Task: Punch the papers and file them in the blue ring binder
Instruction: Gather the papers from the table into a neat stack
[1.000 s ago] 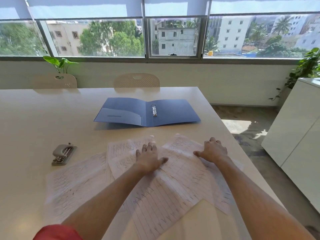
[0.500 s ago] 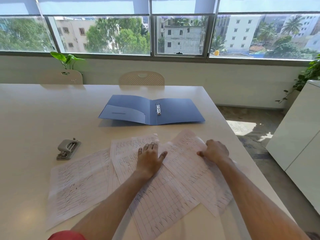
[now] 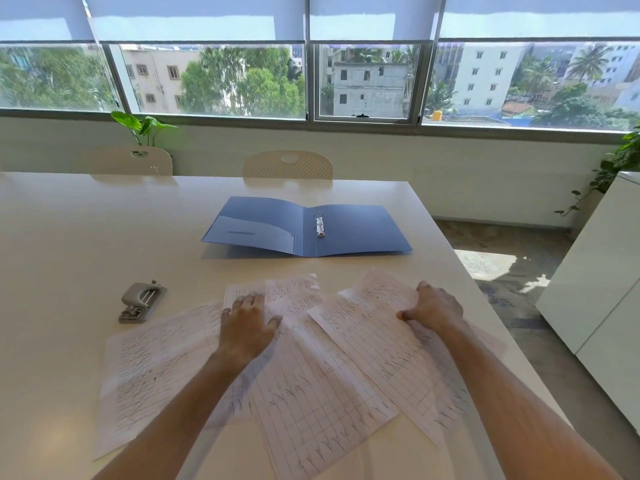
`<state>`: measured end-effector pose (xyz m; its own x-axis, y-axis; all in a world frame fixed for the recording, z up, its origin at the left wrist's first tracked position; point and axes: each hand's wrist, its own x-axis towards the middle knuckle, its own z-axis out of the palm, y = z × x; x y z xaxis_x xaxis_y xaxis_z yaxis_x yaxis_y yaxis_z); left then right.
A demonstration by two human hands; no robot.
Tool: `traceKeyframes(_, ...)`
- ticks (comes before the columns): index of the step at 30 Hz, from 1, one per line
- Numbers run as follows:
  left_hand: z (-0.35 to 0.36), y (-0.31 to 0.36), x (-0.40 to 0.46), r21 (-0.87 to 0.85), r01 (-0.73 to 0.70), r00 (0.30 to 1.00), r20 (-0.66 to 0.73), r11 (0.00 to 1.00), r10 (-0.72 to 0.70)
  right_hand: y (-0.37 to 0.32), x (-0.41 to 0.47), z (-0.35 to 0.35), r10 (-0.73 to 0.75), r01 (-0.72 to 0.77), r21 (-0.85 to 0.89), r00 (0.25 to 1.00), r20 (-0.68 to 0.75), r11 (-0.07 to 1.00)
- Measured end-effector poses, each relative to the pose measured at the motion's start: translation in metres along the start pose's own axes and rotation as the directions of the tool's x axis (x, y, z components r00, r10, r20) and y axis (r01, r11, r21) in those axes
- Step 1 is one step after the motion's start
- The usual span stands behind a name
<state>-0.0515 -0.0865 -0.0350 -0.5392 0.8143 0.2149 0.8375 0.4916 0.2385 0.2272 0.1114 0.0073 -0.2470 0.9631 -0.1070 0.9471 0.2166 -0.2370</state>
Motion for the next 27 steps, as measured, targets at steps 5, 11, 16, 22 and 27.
traceKeyframes(5,-0.008,-0.019,-0.006,0.134,0.088,0.990,0.102,0.987,-0.102,-0.005,0.005,-0.013,-0.031,0.029,0.059,0.999,0.038,0.998)
traceKeyframes(11,-0.012,-0.023,-0.012,0.183,0.096,0.978,0.165,0.978,-0.127,-0.014,0.010,-0.036,-0.133,0.097,0.270,0.984,0.118,0.958)
traceKeyframes(16,-0.014,-0.019,-0.019,0.217,0.064,0.993,0.082,0.974,-0.083,-0.020,0.001,-0.064,-0.350,0.251,0.459,0.926,0.143,0.852)
traceKeyframes(22,-0.013,-0.016,-0.025,0.203,0.059,0.998,0.017,0.977,-0.064,-0.025,-0.006,-0.081,-0.580,0.304,0.664,0.778,0.241,0.683)
traceKeyframes(27,-0.010,-0.013,-0.029,0.062,0.025,0.998,-0.055,0.998,-0.022,-0.034,-0.012,-0.075,-0.661,0.304,0.728,0.703,0.264,0.614)
